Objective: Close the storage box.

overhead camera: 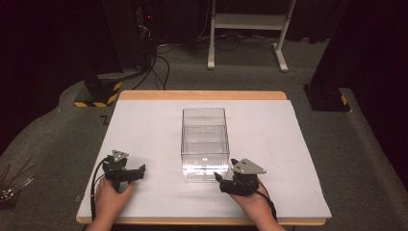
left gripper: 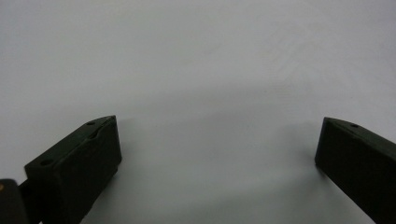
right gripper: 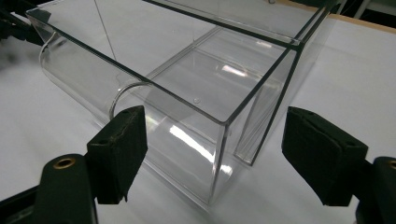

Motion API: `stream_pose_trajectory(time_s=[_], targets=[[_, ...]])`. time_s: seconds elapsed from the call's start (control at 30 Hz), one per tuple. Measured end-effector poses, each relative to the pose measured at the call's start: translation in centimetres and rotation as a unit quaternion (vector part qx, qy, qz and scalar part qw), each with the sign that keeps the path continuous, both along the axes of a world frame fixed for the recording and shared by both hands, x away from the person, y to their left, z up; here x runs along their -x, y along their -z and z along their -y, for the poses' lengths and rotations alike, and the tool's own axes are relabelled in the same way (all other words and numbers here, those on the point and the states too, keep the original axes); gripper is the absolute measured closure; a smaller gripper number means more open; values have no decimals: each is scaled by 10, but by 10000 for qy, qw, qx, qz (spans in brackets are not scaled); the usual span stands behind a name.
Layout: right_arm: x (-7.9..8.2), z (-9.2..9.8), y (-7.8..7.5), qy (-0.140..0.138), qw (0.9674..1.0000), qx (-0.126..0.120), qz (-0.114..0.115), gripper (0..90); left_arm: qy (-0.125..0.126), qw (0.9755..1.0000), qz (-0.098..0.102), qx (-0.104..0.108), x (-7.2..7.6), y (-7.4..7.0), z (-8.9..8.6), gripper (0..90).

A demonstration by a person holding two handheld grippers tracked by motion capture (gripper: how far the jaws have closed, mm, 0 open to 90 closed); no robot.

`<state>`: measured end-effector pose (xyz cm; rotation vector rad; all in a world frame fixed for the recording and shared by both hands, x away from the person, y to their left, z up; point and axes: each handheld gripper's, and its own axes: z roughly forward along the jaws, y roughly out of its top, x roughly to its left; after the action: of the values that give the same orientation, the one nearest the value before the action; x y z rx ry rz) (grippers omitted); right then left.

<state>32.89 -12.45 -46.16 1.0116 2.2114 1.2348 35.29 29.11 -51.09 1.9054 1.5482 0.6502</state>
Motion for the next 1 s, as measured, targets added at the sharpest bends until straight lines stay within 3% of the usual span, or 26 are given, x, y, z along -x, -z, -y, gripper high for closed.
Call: stream_pose_trajectory(time_s=[1.0], targets=[[-28, -5, 1, 278, 9996, 2, 38, 213, -2, 10000, -7, 1, 0, 0, 0, 7]])
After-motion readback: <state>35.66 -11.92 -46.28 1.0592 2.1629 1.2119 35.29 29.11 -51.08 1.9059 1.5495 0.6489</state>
